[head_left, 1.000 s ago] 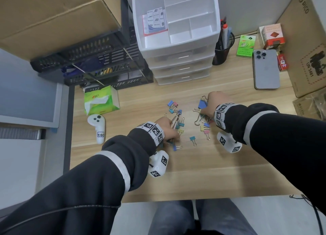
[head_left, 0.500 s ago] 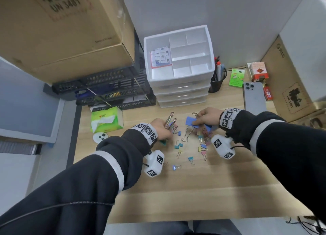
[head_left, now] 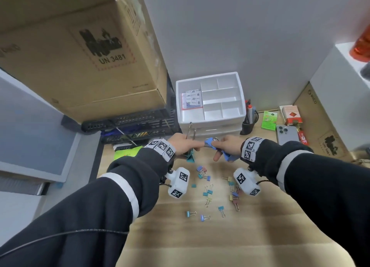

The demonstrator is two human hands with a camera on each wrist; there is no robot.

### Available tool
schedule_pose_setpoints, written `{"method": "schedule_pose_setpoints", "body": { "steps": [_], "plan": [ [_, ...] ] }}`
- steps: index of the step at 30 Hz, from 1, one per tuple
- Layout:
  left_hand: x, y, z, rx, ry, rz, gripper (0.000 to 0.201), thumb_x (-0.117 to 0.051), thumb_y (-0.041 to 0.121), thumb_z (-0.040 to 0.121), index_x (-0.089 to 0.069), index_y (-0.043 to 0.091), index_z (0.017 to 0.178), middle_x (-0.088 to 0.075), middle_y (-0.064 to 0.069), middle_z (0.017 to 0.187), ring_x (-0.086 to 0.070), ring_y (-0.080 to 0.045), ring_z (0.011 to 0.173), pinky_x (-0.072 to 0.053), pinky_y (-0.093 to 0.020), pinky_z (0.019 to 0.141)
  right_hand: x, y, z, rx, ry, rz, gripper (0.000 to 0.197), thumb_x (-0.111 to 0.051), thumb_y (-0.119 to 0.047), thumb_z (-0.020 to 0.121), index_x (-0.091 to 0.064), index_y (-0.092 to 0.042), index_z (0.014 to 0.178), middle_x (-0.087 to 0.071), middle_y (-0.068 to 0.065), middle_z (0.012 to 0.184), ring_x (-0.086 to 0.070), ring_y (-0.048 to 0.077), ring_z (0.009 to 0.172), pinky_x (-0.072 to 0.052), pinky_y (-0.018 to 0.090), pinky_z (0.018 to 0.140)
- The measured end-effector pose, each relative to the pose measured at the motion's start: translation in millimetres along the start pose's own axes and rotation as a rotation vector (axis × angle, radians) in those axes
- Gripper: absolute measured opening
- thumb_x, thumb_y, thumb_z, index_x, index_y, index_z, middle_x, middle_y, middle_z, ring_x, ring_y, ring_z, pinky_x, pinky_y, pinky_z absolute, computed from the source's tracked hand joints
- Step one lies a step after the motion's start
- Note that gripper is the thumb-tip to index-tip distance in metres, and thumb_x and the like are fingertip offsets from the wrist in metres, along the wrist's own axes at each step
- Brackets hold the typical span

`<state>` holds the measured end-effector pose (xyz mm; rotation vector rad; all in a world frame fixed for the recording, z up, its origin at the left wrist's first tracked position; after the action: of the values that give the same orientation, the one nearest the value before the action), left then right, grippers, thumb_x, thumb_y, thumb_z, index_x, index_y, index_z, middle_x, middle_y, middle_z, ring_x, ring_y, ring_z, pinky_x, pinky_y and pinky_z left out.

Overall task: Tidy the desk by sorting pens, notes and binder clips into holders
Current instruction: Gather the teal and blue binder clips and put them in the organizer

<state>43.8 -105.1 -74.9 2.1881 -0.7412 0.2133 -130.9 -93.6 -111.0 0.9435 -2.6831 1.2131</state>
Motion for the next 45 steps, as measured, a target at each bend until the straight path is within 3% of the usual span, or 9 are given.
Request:
{"method": "schedule_pose_setpoints", "body": {
  "steps": [3, 7, 14, 18, 25, 29, 34, 40, 45],
  "plan": [
    [12, 6, 3, -0.008, 0.049, 0.019, 0.024, -0.080, 0.016, 0.064, -0.063, 0.004, 0.077, -0.058, -0.011, 0.074, -0.063, -0.026, 0.070, -0.062, -0.037, 0.071, -5, -12, -4, 0.049, -0.022, -0.070, 0.031, -0.052, -0.034, 0.098, -0.062, -0.006, 0.091, -0.077, 0.010, 0.089, -0.050, 0.012, 0.037, -0.045, 0.018, 0.041],
    [29, 13, 2, -0.030, 0.103, 0.217, 0.024, -0.082, 0.020, 0.070, -0.064, 0.007, 0.080, -0.066, -0.012, 0.079, -0.066, -0.025, 0.073, -0.060, -0.036, 0.073, 6, -24, -8, 0.098, 0.072, -0.236, 0.030, -0.065, -0.042, 0.088, -0.058, -0.013, 0.081, -0.075, 0.007, 0.075, -0.055, 0.014, 0.042, -0.050, 0.022, 0.045],
    [21, 33, -4, -0.095, 0.001, 0.421, 0.033, -0.082, 0.025, 0.073, -0.054, 0.017, 0.058, -0.052, -0.001, 0.061, -0.048, -0.017, 0.057, -0.041, -0.025, 0.054, 2, -84, -27, 0.398, 0.120, -0.391, 0.043, -0.078, -0.049, 0.072, -0.065, -0.020, 0.102, -0.070, 0.007, 0.085, -0.065, 0.022, 0.053, -0.055, 0.028, 0.046],
    [21, 41, -3, -0.131, 0.008, 0.350, 0.024, -0.083, 0.025, 0.072, -0.063, 0.014, 0.070, -0.061, -0.004, 0.069, -0.057, -0.018, 0.063, -0.050, -0.032, 0.063, -14, -83, -25, 0.392, 0.054, -0.493, 0.033, -0.079, -0.043, 0.069, -0.068, -0.014, 0.083, -0.073, 0.011, 0.076, -0.072, 0.029, 0.065, -0.059, 0.034, 0.053],
    [26, 31, 0, -0.088, 0.023, 0.093, 0.025, -0.084, 0.022, 0.066, -0.068, 0.007, 0.077, -0.073, -0.021, 0.088, -0.071, -0.032, 0.082, -0.061, -0.047, 0.084, -13, -83, -24, 0.356, 0.120, -0.494, 0.035, -0.073, -0.045, 0.080, -0.068, -0.011, 0.086, -0.069, 0.002, 0.072, -0.062, 0.014, 0.058, -0.057, 0.030, 0.061],
    [30, 27, 1, -0.067, 0.031, 0.072, 0.047, -0.085, 0.028, 0.063, -0.072, -0.004, 0.095, -0.074, -0.025, 0.098, -0.073, -0.032, 0.085, -0.061, -0.049, 0.084, -14, -85, -24, 0.362, 0.126, -0.552, 0.029, -0.070, -0.052, 0.079, -0.063, -0.024, 0.082, -0.069, -0.003, 0.076, -0.065, 0.014, 0.068, -0.057, 0.032, 0.068],
    [33, 20, 3, -0.048, 0.033, 0.053, 0.054, -0.086, 0.032, 0.060, -0.072, -0.004, 0.097, -0.074, -0.025, 0.100, -0.071, -0.027, 0.076, -0.062, -0.034, 0.068, -13, -91, -27, 0.382, 0.185, -0.611, 0.032, -0.066, -0.056, 0.077, -0.063, -0.025, 0.084, -0.069, -0.003, 0.078, -0.066, 0.015, 0.072, -0.057, 0.034, 0.069],
    [33, 24, -5, -0.096, 0.007, 0.004, 0.084, -0.087, 0.045, 0.040, -0.071, -0.011, 0.101, -0.074, -0.026, 0.096, -0.069, -0.028, 0.079, -0.060, -0.047, 0.083, -15, -95, -30, 0.413, 0.185, -0.652, 0.029, -0.065, -0.052, 0.078, -0.063, -0.024, 0.086, -0.067, -0.006, 0.075, -0.064, 0.015, 0.072, -0.052, 0.030, 0.067],
    [34, 24, -3, -0.127, 0.010, -0.017, 0.078, -0.087, 0.051, 0.044, -0.074, -0.005, 0.097, -0.074, -0.025, 0.099, -0.073, -0.034, 0.088, -0.059, -0.053, 0.088, -20, -99, -30, 0.445, 0.197, -0.710, 0.025, -0.054, -0.050, 0.086, -0.056, -0.025, 0.081, -0.061, -0.008, 0.070, -0.060, 0.014, 0.069, -0.045, 0.028, 0.062]
  ]
}}
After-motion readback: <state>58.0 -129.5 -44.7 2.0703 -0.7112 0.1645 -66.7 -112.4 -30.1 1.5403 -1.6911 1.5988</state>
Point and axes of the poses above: each hand's wrist, its own z-axis towards the middle knuckle, its own x-axis out of the back of the hand, y = z × x, the point moved 10 cm from there along z, towards the middle knuckle
